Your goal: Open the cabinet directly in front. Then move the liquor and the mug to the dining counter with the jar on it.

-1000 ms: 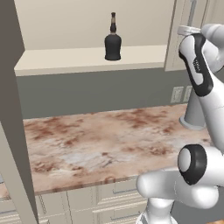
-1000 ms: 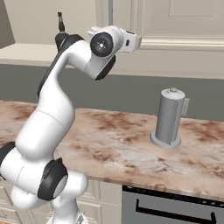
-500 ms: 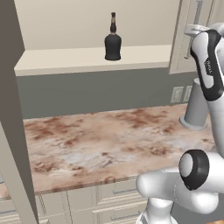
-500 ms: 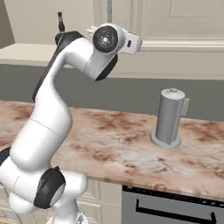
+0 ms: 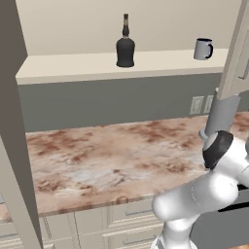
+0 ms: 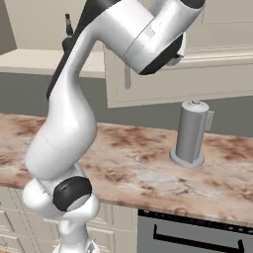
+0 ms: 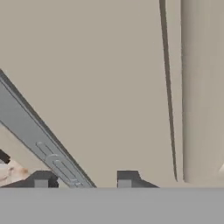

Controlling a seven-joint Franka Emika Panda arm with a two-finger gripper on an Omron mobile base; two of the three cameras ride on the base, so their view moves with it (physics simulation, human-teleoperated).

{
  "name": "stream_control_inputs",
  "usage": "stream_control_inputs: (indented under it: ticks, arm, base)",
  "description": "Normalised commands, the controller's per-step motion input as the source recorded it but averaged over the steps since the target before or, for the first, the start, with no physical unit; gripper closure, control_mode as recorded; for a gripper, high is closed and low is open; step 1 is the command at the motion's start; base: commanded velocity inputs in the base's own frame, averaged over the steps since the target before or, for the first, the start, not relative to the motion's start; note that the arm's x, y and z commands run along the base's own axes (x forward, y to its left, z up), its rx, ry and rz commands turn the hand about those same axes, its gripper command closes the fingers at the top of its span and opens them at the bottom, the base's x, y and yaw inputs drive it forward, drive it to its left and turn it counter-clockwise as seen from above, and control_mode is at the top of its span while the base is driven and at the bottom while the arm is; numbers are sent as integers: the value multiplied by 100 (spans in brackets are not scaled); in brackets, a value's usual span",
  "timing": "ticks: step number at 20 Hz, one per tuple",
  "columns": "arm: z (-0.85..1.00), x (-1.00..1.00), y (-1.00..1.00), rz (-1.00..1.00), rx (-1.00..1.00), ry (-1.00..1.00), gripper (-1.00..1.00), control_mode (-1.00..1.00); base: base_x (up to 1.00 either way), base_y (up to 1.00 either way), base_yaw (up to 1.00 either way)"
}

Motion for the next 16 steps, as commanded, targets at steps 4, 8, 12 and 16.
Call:
stream_control_inputs:
  ticks: [4, 8, 12, 16]
  arm:
    - [-100, -98, -23, 11, -19, -7, -100, -100]
    - [-100, -100, -9, 11, -23, 0, -100, -100]
    - [-100, -100, -2, 18, -7, 1, -100, -100]
    - [-100, -100, 0, 47, 0, 0, -100, -100]
  base:
    - [0, 0, 0]
    - [0, 0, 0]
    - [0, 0, 0]
    - [0, 0, 0]
